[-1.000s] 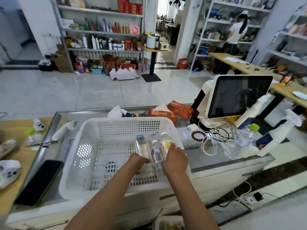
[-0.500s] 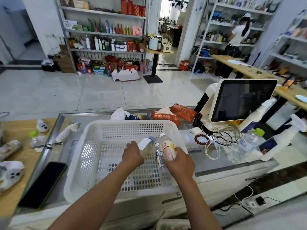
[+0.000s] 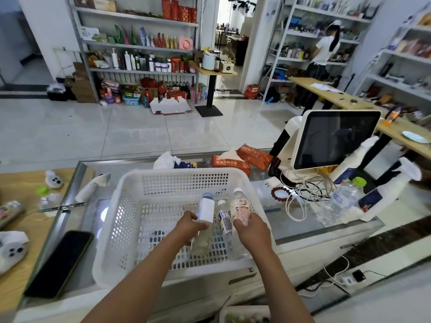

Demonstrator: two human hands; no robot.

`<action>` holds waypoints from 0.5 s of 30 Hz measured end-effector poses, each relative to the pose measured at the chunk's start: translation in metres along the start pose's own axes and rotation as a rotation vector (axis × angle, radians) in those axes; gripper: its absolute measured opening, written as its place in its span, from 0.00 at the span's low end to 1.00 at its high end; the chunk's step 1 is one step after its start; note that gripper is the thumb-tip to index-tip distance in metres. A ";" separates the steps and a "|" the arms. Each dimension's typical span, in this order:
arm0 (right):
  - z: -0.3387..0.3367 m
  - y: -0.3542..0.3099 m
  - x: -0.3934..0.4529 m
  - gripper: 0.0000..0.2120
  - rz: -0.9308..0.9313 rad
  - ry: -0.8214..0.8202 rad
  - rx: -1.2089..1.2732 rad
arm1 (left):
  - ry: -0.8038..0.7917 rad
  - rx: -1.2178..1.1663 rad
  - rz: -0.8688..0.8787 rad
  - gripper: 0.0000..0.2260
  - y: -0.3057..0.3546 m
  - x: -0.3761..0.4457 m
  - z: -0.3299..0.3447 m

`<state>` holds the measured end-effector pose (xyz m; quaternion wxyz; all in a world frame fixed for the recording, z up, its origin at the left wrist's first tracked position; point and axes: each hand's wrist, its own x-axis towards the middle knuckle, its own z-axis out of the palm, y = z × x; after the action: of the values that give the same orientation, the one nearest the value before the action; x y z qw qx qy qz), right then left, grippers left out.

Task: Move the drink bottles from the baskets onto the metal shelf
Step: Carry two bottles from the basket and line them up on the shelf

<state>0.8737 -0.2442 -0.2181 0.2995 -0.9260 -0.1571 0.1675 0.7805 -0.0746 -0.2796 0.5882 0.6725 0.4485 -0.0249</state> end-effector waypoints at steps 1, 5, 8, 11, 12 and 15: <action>0.000 0.000 0.000 0.17 0.002 -0.009 0.015 | -0.048 -0.024 -0.046 0.25 0.001 0.000 0.001; -0.001 -0.003 0.000 0.20 0.009 -0.027 -0.016 | -0.058 0.006 -0.078 0.32 0.011 -0.001 0.002; -0.001 -0.006 0.000 0.26 0.025 -0.012 -0.118 | -0.075 0.033 -0.125 0.34 0.018 -0.006 0.001; -0.005 -0.014 0.003 0.27 0.033 -0.018 -0.288 | -0.067 0.114 -0.100 0.32 0.020 -0.010 -0.002; -0.006 -0.017 0.005 0.27 0.035 -0.026 -0.344 | -0.046 0.173 -0.080 0.31 0.020 -0.012 -0.004; -0.004 -0.026 0.009 0.26 0.027 -0.053 -0.457 | 0.039 0.383 -0.013 0.29 0.020 -0.016 -0.011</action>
<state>0.8789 -0.2229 -0.2014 0.0756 -0.9670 -0.1866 0.1558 0.7780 -0.0734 -0.2522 0.4403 0.7696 0.4513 -0.1006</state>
